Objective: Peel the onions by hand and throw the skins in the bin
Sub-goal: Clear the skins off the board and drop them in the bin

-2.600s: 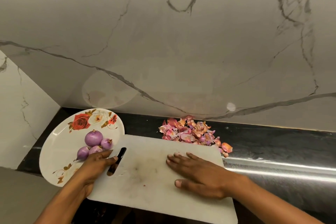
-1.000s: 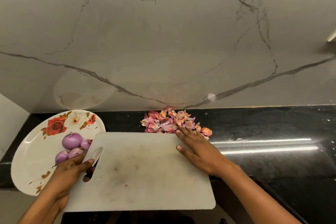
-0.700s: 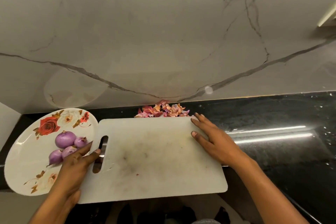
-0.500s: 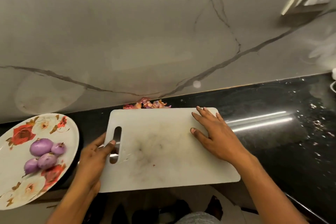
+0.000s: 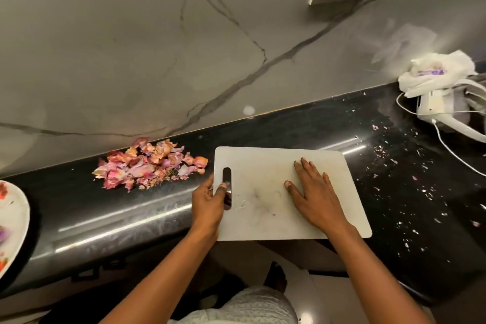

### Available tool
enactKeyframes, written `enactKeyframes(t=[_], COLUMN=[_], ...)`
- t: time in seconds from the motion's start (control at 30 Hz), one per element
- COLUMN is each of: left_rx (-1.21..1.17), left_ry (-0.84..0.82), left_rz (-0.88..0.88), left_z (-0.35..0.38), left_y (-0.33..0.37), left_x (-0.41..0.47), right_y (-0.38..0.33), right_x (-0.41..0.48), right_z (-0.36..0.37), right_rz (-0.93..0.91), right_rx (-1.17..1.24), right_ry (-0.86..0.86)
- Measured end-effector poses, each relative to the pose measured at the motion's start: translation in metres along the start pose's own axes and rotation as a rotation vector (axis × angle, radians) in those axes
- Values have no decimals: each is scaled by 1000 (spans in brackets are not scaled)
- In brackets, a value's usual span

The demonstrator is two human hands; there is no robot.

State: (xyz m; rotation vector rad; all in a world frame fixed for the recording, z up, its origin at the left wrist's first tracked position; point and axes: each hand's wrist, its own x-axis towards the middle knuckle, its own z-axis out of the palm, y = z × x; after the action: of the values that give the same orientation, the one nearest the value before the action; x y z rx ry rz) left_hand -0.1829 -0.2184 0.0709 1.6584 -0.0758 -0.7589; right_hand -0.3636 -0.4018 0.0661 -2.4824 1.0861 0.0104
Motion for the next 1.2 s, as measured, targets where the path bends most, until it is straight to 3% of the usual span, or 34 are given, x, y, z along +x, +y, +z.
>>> enactKeyframes(t=[0.4, 0.67, 0.8, 1.0, 1.2], left_rx=[133, 456, 478, 391, 414], left_ry=[-56, -107, -125, 35, 388], left_rz=[65, 100, 143, 283, 432], left_z=[39, 21, 2, -75, -165], left_y=[-18, 7, 12, 12, 9], left_x=[6, 15, 13, 10, 30], right_y=[27, -22, -52, -104, -162], right_x=[-9, 7, 20, 36, 67], right_z=[29, 41, 45, 55, 73], right_rz=[111, 12, -39, -154, -279], right_rx=[62, 130, 183, 279, 243], right_ry=[99, 109, 90, 6, -59])
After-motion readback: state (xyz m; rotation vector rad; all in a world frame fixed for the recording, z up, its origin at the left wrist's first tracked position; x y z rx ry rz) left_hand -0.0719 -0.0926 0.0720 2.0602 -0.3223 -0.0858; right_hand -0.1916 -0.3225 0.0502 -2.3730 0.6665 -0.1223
